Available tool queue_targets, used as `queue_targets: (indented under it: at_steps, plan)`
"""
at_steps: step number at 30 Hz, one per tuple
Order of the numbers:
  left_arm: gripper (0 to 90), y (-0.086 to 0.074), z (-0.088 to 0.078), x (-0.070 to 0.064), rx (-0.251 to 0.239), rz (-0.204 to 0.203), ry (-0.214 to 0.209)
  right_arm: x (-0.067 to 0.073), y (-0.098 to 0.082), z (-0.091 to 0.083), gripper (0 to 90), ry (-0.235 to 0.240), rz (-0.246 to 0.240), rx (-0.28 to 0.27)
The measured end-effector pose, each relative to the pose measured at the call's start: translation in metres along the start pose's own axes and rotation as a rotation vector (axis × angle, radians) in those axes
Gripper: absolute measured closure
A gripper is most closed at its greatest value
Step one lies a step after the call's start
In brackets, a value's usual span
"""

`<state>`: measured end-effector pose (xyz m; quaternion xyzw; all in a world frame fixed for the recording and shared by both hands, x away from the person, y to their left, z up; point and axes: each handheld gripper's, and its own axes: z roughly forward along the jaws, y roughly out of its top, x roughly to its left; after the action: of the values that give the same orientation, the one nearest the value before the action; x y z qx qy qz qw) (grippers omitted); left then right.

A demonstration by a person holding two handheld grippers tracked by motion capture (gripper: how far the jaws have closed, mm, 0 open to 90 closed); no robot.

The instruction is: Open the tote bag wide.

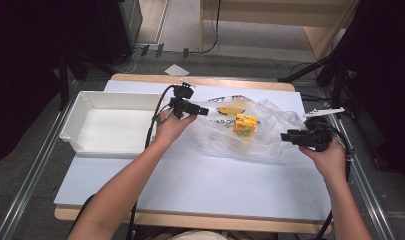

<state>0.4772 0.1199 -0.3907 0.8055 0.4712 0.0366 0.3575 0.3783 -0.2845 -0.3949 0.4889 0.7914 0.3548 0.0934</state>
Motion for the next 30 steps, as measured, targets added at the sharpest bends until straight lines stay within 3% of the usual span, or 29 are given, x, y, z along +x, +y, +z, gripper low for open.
queue_targets:
  at_steps: [6, 12, 18, 24, 30]
  plan:
    - [42.9, 0.001, -0.017, -0.004, -0.029, 0.004, -0.041, 0.013, 0.009, -0.011, 57.9, 0.038, -0.028, -0.023]
    - [51.6, 0.003, -0.021, -0.021, -0.041, 0.037, -0.08, 0.026, 0.023, -0.017, 60.3, 0.029, -0.061, -0.063]
    - [70.7, 0.002, -0.005, -0.044, -0.022, 0.069, -0.096, 0.032, 0.043, -0.005, 71.2, 0.011, -0.043, -0.099]
    - [79.4, 0.0, 0.01, -0.063, -0.017, 0.104, -0.096, 0.041, 0.067, 0.008, 85.8, 0.0, -0.01, -0.123]
    - [86.8, -0.004, 0.026, -0.066, -0.007, 0.083, -0.074, 0.044, 0.085, 0.033, 90.0, -0.015, -0.005, -0.113]
